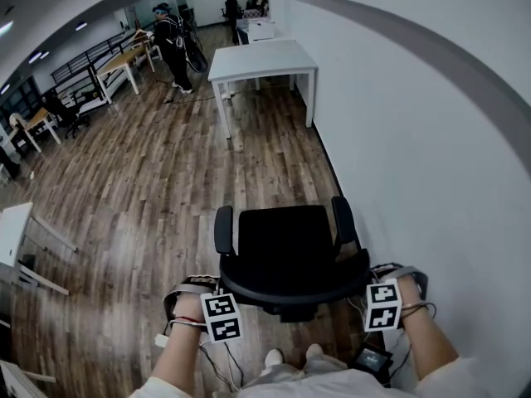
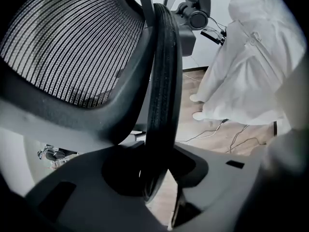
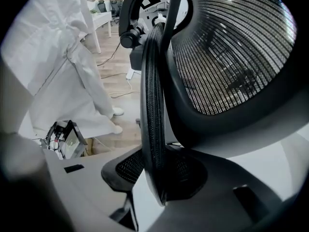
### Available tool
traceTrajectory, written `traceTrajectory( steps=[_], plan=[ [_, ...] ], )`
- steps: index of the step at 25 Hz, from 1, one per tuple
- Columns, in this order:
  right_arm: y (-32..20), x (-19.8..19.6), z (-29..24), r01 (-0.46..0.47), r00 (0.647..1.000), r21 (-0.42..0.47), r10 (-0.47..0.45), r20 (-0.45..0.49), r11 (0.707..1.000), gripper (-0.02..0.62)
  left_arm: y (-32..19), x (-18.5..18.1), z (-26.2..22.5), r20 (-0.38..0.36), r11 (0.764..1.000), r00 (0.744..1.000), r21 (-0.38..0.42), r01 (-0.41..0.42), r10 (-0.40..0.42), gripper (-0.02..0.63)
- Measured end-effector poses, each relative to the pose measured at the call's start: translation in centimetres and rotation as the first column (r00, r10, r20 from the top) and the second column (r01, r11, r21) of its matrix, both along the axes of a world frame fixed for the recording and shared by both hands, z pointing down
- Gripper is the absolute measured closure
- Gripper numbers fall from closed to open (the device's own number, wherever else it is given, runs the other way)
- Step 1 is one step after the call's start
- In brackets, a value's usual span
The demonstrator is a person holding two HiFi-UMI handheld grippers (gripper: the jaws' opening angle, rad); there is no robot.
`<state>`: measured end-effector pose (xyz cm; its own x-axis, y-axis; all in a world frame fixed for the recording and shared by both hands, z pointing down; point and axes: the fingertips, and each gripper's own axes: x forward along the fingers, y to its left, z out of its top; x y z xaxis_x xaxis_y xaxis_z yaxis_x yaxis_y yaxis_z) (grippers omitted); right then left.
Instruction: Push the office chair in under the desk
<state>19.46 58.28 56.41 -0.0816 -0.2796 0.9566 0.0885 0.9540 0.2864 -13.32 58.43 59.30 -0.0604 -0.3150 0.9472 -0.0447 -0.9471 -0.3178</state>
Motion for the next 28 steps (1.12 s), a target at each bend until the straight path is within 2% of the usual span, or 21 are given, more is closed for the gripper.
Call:
traceTrajectory(
  steps=[7, 12, 23, 28],
  plan=[
    [-1.6, -0.4, -0.1, -0.011, 1.000, 0.003, 0.011, 0.001, 1.000, 0.459, -1.7, -0.5, -0.2, 0.017, 1.000, 1.000, -0.011, 0.005, -0.005, 0.479],
    [-2.9, -0.7, -0.4, -0.035, 0.999, -0.012, 0.035, -0.016, 0.999, 0.460, -3.6, -0.8, -0.4, 0.019, 1.000, 1.000, -0.001, -0.014, 0.014, 0.482],
    [-7.1, -1.4, 0.1, -0.071, 0.997, -0.024, 0.070, -0.026, 0.997, 0.460, -8.5, -1.5, 0.1, 0.022, 0.999, 0.999, -0.032, -0.041, 0.042, 0.483],
    [-9.2, -1.7, 0.0, -0.073, 0.997, -0.002, 0.073, -0.021, 0.997, 0.460, -10.5, -1.8, 0.0, 0.030, 0.999, 0.999, -0.018, -0.039, 0.040, 0.483]
  ],
)
